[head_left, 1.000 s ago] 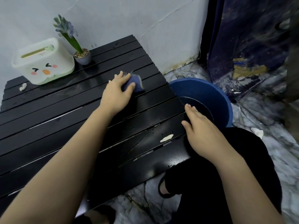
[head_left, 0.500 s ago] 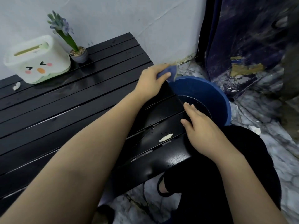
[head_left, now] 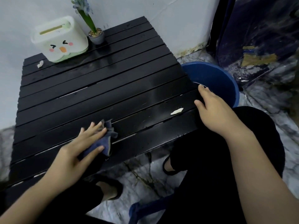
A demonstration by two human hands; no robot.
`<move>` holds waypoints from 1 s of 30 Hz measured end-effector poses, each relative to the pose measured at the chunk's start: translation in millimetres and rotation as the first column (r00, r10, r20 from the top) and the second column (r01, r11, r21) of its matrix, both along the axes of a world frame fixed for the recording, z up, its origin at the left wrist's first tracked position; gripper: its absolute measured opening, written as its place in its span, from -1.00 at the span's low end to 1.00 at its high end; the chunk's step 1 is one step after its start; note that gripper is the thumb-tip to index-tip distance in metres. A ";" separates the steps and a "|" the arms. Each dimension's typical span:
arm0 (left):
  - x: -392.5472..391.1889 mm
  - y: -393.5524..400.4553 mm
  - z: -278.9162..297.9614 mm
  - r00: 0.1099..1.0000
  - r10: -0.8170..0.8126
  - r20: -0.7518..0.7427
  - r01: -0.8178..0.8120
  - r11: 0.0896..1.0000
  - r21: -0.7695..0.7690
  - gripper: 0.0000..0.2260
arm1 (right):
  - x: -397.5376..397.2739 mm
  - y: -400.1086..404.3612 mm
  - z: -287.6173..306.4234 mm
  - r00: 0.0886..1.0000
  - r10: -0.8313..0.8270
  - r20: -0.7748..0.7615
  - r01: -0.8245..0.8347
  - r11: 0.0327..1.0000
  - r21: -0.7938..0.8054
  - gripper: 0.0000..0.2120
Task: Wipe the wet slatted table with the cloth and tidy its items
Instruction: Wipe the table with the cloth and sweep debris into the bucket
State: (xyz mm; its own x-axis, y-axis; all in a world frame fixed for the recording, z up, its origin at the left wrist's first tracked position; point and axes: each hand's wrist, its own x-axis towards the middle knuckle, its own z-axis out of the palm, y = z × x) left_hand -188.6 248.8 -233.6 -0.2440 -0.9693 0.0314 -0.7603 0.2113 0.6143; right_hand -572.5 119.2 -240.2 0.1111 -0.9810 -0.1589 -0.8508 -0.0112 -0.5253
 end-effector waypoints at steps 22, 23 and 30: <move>-220.6 -129.0 -24.3 0.967 -0.077 0.244 0.111 0.985 -0.129 -0.52 | 0.0 25.5 -11.6 0.977 -0.161 0.137 0.156 0.987 0.049 -0.43; -229.1 -139.8 -24.7 0.964 -0.063 0.259 0.099 0.987 -0.130 -0.52 | 0.3 25.5 -10.9 0.976 -0.165 0.144 0.159 0.986 0.049 -0.43; -258.4 -214.8 -18.6 0.980 -0.083 0.180 0.096 0.993 -0.062 -0.55 | -1.5 27.1 -9.4 0.974 -0.143 0.178 0.133 0.989 0.063 -0.44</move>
